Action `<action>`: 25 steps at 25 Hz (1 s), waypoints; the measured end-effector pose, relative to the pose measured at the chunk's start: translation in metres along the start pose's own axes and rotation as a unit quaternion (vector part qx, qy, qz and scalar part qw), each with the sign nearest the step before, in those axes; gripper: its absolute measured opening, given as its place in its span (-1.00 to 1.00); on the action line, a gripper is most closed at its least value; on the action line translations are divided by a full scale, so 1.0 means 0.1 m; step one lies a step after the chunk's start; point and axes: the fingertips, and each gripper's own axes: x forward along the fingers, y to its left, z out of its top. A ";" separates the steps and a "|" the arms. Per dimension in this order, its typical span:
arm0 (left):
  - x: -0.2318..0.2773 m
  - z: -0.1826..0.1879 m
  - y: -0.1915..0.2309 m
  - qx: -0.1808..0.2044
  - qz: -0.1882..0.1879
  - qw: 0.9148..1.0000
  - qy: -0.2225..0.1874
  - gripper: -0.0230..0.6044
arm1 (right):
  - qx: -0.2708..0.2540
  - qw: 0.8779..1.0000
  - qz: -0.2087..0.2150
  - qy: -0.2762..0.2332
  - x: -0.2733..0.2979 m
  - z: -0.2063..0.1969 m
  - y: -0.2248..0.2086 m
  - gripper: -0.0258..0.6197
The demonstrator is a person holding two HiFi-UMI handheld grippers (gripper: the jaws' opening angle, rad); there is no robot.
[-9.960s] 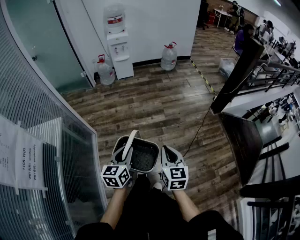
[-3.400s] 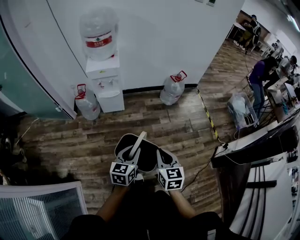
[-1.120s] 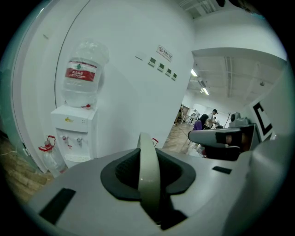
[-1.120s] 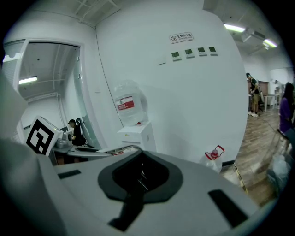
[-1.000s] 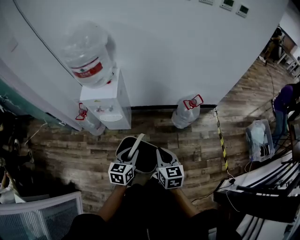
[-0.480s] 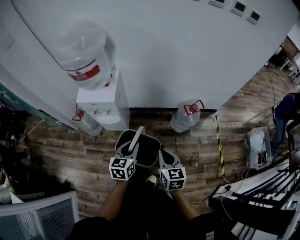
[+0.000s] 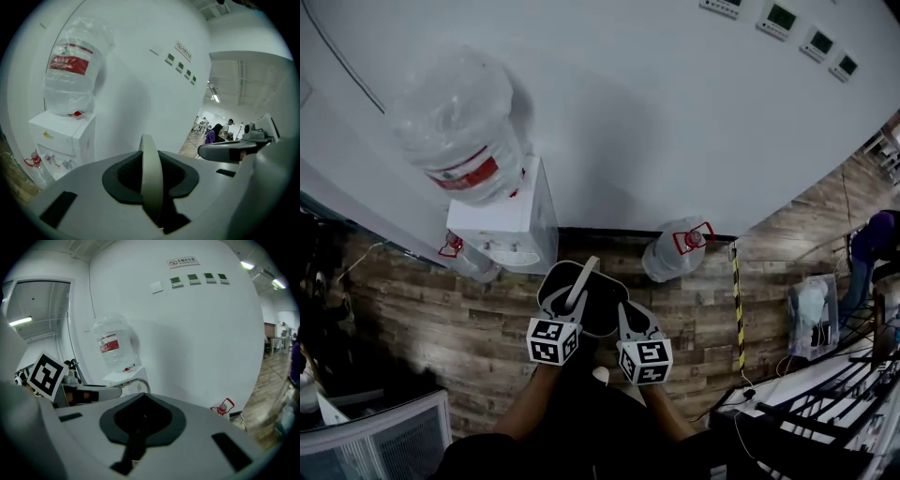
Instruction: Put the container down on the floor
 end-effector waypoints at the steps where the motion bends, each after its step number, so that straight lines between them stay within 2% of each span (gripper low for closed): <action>1: 0.08 0.03 0.06 -0.002 0.000 1.000 0.002 -0.65 | 0.000 1.000 -0.001 0.004 0.10 0.04 -0.03 -0.89; 7: 0.56 0.20 0.37 -0.019 -0.002 1.000 0.016 -0.65 | -0.004 1.000 -0.004 0.030 0.68 0.30 -0.20 -0.89; 16: 1.11 0.42 0.60 -0.004 -0.017 0.999 0.028 -0.65 | 0.000 1.000 -0.003 0.026 1.25 0.63 -0.40 -0.89; 20: 1.25 0.44 0.71 -0.003 -0.008 1.000 0.027 -0.65 | -0.004 1.000 0.008 0.021 1.35 0.67 -0.45 -0.89; 25: 1.40 0.49 0.80 -0.017 0.015 1.000 0.008 -0.65 | -0.019 0.999 0.020 0.019 1.39 0.67 -0.58 -0.89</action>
